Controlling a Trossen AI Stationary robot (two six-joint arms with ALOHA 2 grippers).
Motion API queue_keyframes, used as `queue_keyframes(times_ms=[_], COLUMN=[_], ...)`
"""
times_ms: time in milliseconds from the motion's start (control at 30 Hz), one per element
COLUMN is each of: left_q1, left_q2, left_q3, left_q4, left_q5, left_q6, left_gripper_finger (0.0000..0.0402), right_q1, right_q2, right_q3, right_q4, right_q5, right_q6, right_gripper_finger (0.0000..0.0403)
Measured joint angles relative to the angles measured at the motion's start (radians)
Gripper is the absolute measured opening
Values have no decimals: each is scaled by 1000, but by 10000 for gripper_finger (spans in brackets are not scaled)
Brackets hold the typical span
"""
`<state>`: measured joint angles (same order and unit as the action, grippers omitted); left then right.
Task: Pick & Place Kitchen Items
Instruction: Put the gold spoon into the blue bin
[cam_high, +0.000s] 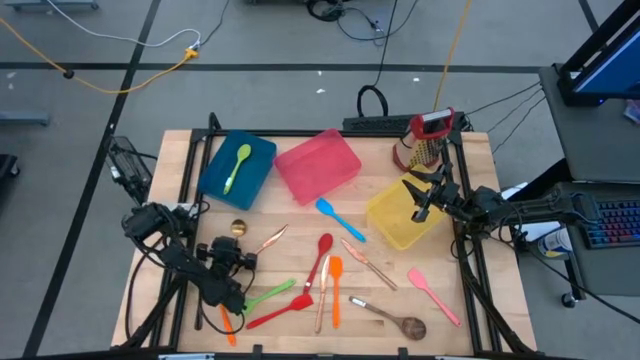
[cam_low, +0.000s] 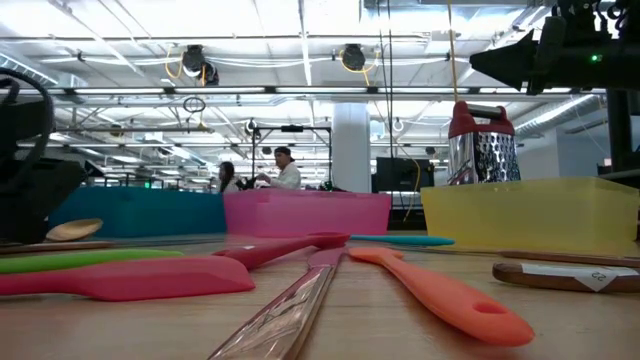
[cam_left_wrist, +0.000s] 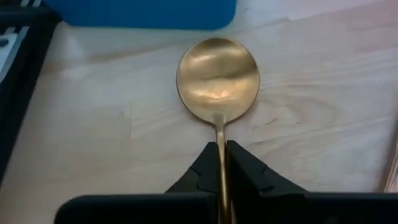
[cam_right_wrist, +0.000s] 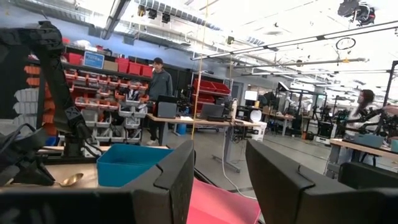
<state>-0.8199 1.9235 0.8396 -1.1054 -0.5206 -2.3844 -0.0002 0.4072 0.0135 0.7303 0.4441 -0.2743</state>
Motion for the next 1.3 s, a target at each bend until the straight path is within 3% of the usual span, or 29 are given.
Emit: queue_keyframes(times_ms=[233,633,1033,1300], left_q1=[35,45,138,199], left_q2=[-68,-72,-113,-264], left_q3=[7,35,152,172], left_q4=[-20,-25,-69,-67], left_q5=[-22,-109,-253,-333], left_q6=[1,2,172,356], left_gripper_finger=[11,11,11,11], right_q1=[0,0,0,0], right_q2=[0,0,0,0], right_q3=[0,0,0,0], right_q4=[0,5,7,6], right_q5=[0,0,0,0], right_q6=[0,0,0,0], right_gripper_finger=[141,141,141,141])
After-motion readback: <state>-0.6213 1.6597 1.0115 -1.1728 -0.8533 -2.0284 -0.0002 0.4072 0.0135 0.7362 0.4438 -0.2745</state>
